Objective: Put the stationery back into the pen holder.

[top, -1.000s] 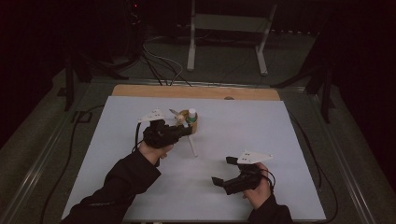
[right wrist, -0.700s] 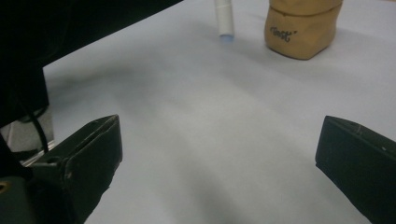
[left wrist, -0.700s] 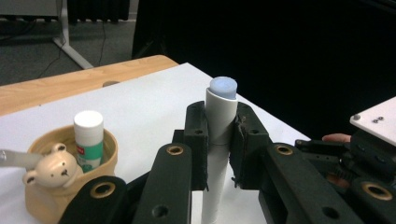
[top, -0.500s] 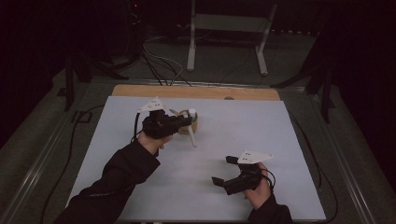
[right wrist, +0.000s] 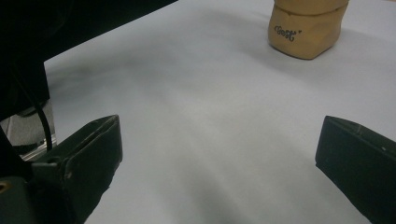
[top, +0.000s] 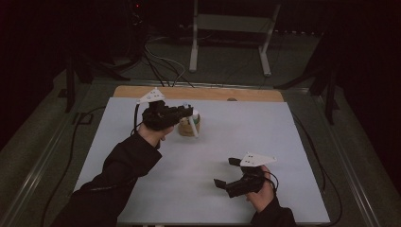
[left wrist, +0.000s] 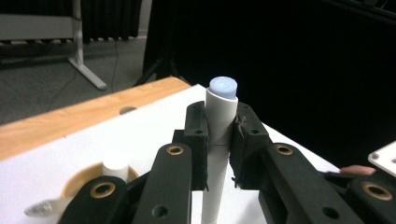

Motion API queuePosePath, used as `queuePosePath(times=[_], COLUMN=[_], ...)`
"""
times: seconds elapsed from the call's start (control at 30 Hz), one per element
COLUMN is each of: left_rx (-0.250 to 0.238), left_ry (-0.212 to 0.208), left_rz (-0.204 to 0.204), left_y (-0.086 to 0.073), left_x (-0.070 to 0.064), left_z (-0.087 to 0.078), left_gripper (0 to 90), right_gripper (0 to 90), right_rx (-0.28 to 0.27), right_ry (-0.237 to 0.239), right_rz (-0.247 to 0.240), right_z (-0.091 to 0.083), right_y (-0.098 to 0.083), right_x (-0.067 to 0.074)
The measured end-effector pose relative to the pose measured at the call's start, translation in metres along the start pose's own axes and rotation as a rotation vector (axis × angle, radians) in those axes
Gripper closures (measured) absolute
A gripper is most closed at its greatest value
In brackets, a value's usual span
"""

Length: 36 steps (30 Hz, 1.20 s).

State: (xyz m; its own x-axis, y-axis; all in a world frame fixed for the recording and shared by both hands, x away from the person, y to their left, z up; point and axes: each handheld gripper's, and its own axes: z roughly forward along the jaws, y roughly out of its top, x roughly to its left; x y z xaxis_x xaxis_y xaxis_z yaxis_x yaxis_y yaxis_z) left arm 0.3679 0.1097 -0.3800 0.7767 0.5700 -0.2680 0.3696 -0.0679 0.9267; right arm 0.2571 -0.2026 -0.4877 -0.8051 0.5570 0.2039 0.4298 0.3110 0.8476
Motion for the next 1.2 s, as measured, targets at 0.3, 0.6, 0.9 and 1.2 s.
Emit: queuePosePath(times=[0.3,0.6,0.9,1.2], left_rx=[-0.031,-0.055,-0.055,-0.039], left_ry=[0.050,0.119,0.159,0.205], left_rz=[0.003,-0.010,-0.005,0.004], left_y=[0.008,0.008,0.006,0.003], left_x=[0.010,0.027,0.037,0.048], left_z=[0.005,0.011,0.019,0.029], left_gripper=[79.3,79.3,79.3,79.3], right_gripper=[0.7,0.7,0.7,0.7], right_rx=[0.008,0.005,0.008,0.009], right_ry=[0.006,0.013,0.018,0.022], right_rz=[-0.001,-0.003,0.001,0.004], right_z=[0.001,0.000,0.001,0.001], right_y=[0.000,0.000,0.000,0.000], right_x=[0.000,0.000,0.000,0.000])
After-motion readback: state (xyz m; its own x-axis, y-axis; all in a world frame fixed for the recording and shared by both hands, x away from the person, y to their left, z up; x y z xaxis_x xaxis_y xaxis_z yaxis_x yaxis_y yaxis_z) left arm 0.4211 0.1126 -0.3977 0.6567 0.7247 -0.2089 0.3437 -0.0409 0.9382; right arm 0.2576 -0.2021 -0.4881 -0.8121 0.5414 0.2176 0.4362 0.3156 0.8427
